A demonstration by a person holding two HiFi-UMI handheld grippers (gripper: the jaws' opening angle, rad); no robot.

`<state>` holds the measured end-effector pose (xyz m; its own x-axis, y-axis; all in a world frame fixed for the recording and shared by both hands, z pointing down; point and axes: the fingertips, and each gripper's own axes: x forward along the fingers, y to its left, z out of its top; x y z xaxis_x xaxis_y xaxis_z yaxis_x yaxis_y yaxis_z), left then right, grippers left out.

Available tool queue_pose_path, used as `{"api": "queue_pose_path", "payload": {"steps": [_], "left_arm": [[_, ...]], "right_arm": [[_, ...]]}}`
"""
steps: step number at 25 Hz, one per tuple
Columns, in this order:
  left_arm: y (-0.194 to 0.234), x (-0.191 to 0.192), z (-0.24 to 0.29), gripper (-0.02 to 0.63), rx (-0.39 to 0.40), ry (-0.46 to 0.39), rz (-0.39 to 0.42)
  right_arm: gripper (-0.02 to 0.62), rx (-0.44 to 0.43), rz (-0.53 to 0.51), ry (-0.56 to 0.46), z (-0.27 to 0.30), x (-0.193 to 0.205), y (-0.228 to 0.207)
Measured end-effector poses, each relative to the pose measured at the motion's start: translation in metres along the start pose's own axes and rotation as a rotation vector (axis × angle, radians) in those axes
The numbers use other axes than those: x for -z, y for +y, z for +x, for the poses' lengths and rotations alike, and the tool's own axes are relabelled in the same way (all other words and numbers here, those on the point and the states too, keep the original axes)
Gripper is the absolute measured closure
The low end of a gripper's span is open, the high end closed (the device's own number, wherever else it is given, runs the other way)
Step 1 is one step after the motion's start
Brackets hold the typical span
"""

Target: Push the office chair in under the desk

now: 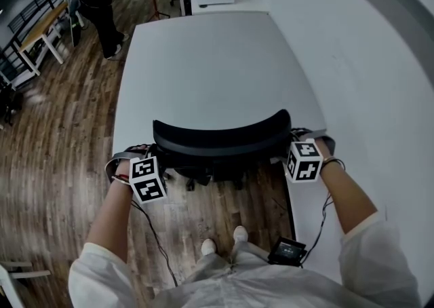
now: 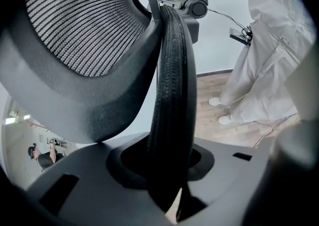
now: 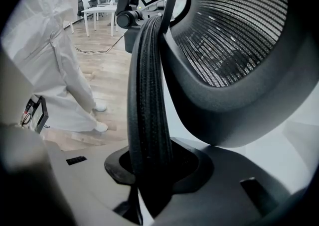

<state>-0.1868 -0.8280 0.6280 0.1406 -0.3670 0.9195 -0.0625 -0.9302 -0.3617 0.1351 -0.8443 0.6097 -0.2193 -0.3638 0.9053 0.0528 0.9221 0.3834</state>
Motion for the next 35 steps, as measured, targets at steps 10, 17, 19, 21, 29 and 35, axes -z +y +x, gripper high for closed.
{"api": "queue_pose_path", "payload": {"steps": [10, 17, 19, 21, 29, 35], "left_arm": [[-0.002, 0.000, 0.002, 0.491, -0.005, 0.007, -0.031], [-0.003, 0.001, 0.004, 0.471, 0.009, 0.011, -0.051], [-0.004, 0.002, 0.007, 0.448, 0.010, 0.019, -0.079], [-0.004, 0.003, 0.009, 0.329, 0.005, 0.036, -0.120], [0.005, -0.005, 0.005, 0.162, -0.112, -0.022, -0.293], [0.008, -0.013, -0.009, 0.138, -0.155, -0.064, -0.334]], "right_arm": [[0.464, -0.004, -0.015, 0.002, 0.002, 0.001, -0.003], [0.455, -0.024, 0.006, 0.014, 0.006, 0.003, -0.001], [0.419, -0.015, 0.021, 0.013, 0.005, -0.001, -0.002], [0.344, -0.021, 0.041, 0.013, 0.004, -0.004, -0.002], [0.265, 0.010, 0.072, 0.047, -0.001, 0.007, 0.000], [0.264, 0.091, 0.126, 0.021, -0.023, 0.017, -0.008]]}}
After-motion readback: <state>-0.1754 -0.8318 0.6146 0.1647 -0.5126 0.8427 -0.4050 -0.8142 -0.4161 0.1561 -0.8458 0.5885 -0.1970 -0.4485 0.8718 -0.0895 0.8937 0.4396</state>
